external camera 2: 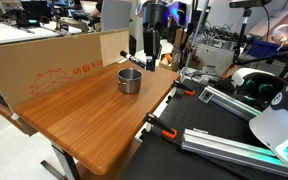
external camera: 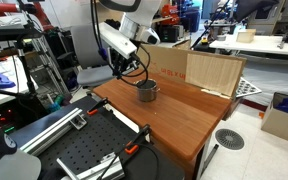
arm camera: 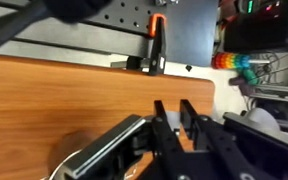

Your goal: Put the black marker inside the silver pot

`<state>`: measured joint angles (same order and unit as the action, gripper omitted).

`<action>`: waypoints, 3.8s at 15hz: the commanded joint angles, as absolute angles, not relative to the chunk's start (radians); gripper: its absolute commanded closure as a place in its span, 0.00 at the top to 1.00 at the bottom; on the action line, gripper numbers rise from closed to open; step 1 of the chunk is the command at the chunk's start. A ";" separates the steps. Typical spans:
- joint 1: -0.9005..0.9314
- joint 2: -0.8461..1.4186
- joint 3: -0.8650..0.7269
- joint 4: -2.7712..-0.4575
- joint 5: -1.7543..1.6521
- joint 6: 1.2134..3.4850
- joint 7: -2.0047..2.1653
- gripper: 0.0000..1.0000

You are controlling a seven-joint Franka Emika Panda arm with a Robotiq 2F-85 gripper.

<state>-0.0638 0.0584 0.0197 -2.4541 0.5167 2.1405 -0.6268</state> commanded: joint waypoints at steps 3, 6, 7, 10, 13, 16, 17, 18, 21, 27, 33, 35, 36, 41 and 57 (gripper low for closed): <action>-0.074 0.076 -0.009 -2.416 0.552 2.059 -0.656 0.06; -0.084 0.119 -0.023 -2.373 0.553 1.983 -0.704 0.06; -0.088 0.141 -0.025 -2.354 0.550 1.956 -0.719 0.06; -0.098 0.225 -0.020 -2.272 0.532 1.860 -0.693 0.06; -0.121 0.339 -0.013 -2.146 0.533 1.730 -0.680 0.06; -0.148 0.417 -0.008 -2.048 0.539 1.649 -0.652 0.06; -0.158 0.440 -0.007 -2.021 0.542 1.627 -0.641 0.06; -0.166 0.463 -0.007 -1.994 0.542 1.605 -0.629 0.06; -0.176 0.521 -0.008 -1.934 0.536 1.555 -0.561 0.06; -0.146 0.558 -0.006 -1.907 0.523 1.567 -0.367 0.06; -0.147 0.568 0.004 -1.900 0.535 1.562 -0.291 0.06; -0.152 0.574 0.001 -1.907 0.539 1.566 -0.284 0.06; -0.154 0.576 -0.001 -1.914 0.541 1.573 -0.284 0.06; -0.173 0.619 -0.008 -1.897 0.545 1.562 -0.280 0.06; -0.186 0.597 -0.012 -1.860 0.541 1.601 -0.286 1.00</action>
